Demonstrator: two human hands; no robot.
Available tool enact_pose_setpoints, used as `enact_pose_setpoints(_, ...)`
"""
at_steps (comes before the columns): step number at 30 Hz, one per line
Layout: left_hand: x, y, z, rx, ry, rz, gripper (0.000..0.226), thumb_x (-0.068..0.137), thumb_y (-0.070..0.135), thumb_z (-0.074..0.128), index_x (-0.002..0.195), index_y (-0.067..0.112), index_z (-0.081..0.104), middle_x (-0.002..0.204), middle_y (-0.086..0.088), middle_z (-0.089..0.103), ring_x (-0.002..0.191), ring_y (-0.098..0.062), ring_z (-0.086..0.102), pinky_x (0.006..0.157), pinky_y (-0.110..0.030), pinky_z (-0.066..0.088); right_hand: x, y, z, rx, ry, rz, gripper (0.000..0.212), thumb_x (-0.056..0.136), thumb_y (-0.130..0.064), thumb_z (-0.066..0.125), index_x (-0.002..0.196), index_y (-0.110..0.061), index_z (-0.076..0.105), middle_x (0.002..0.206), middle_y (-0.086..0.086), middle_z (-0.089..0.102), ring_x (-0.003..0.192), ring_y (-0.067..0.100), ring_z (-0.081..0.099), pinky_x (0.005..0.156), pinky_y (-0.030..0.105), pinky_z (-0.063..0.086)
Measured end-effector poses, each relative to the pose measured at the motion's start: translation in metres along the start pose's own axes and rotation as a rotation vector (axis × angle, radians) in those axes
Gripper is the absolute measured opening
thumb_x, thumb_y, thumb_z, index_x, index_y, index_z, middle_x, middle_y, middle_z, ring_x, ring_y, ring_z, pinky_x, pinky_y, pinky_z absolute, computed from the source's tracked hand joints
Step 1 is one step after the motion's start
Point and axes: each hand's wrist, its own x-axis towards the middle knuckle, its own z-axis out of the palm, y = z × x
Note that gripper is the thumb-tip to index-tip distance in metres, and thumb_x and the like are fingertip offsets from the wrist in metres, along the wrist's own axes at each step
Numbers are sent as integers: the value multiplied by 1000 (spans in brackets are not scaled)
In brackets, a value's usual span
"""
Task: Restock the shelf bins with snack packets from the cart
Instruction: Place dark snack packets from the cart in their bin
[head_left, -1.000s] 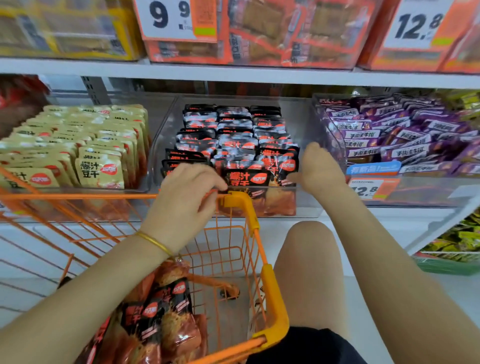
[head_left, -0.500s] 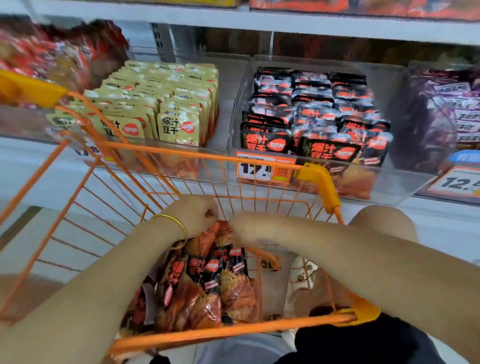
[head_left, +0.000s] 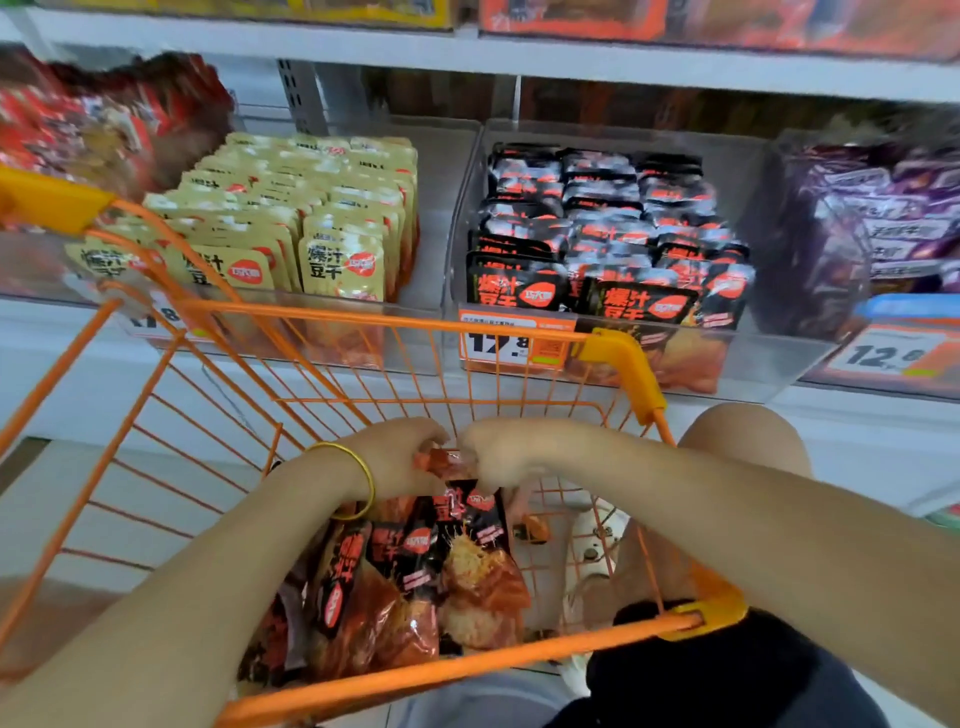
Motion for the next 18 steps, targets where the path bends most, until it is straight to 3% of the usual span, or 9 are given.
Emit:
enact_pose_setpoints(2, -3, 7, -5, -124, 70, 63, 41, 87, 25, 64, 125, 16, 51, 127, -2, 53, 111, -18, 53, 92, -24, 40, -28, 7, -20, 80, 112, -50, 17, 93, -3, 52, 79, -4, 45, 78, 10, 43, 55, 21, 52, 47, 28, 45)
enact_pose_setpoints(4, -7, 23, -18, -226, 230, 148, 21, 86, 20, 65, 105, 12, 62, 106, -5, 62, 99, -18, 57, 82, -20, 39, -62, 21, -31, 309, 305, -137, 14, 92, -3, 54, 85, -8, 43, 84, 5, 43, 66, 24, 55, 61, 40, 53)
enact_pose_setpoints(6, -14, 48, -36, -304, 362, 242, 5, 84, 16, 67, 85, 16, 62, 83, 2, 60, 78, -1, 55, 67, -11, 37, -89, 38, -34, 612, 488, -217, 15, 91, -6, 58, 86, -13, 45, 84, 4, 48, 67, 28, 57, 65, 48, 54)
enact_pose_setpoints(8, -18, 79, -55, -318, 460, 376, 17, 82, 12, 68, 72, 23, 60, 71, 8, 54, 65, 7, 50, 61, -12, 35, -107, 54, -33, 777, 605, -287, 17, 89, -7, 62, 91, -18, 50, 84, 4, 55, 59, 20, 60, 55, 39, 55)
enact_pose_setpoints(11, -13, 128, -77, -284, 595, 537, 8, 84, 12, 65, 86, 19, 61, 77, 10, 53, 69, 3, 51, 66, -7, 36, -129, 75, -43, 803, 863, -329, 21, 87, -3, 62, 95, -20, 53, 74, -1, 58, 54, 6, 57, 45, 22, 49)
enact_pose_setpoints(15, 5, 181, -92, -514, 767, 658, 40, 82, 9, 66, 117, 19, 48, 97, 11, 52, 86, 0, 54, 79, -9, 41, -167, 103, -75, 838, 1321, -352, 29, 88, 0, 59, 88, -26, 47, 76, -4, 54, 55, -2, 52, 48, 19, 46)
enact_pose_setpoints(18, 28, 193, -84, -245, 827, 644, 35, 83, 8, 63, 118, 9, 56, 109, -5, 58, 103, -18, 55, 94, -25, 40, -178, 131, -88, 723, 1516, -263, 26, 83, -12, 61, 90, -30, 43, 81, -10, 52, 68, 4, 54, 61, 29, 48)
